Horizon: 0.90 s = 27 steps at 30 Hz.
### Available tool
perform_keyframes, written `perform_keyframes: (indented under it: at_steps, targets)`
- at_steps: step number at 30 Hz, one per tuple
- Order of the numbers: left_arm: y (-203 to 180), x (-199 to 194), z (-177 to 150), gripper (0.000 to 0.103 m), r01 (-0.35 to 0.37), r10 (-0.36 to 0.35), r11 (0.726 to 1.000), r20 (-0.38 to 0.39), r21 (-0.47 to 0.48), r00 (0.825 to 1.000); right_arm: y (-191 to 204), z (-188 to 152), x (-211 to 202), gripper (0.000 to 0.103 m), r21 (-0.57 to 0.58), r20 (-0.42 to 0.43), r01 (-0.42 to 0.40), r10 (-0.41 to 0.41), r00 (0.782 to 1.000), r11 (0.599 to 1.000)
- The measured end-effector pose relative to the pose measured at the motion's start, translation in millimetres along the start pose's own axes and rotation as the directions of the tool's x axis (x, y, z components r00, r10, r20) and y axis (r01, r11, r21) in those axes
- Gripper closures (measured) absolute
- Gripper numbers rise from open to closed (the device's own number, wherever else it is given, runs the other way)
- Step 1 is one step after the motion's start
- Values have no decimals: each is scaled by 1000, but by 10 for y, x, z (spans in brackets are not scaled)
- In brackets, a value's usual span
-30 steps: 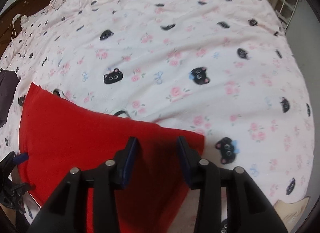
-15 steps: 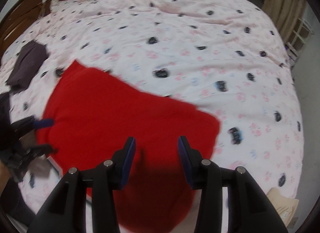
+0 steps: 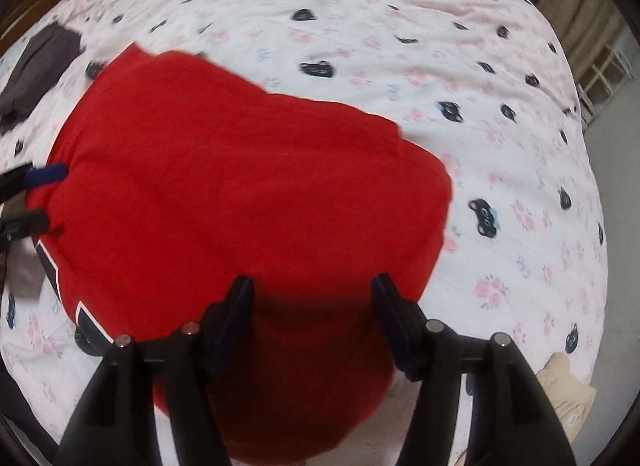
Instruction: Fold clothes
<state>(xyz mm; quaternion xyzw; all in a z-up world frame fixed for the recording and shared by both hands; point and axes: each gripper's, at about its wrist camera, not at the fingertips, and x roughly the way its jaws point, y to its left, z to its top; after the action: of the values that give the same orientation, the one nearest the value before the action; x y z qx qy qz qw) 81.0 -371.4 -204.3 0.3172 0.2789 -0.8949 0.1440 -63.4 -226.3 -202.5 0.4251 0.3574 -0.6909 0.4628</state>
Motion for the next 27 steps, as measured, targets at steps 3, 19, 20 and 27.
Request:
perform_keyframes:
  at_steps: [3,19,20,27]
  targets:
    - [5,-6,-2,30,4,-4,1000,1,-4,1000,-150,-37,-67,40,57,13,14,-15,1000,998]
    - [98,-683,-180,30,-20,31,995,118,-94,993,-464,-1185,-852,39,418,238,-274,187,953,866]
    - [144,-716,-209,30,-6,20,993,124,-116,992,-438,-1249,-843,39,428,242,-287,198,950,857]
    - [171,-649,-267,30,-53,73,985,122,-162,990,-327,-1510,-579,37,573,370,-516,361,856,636]
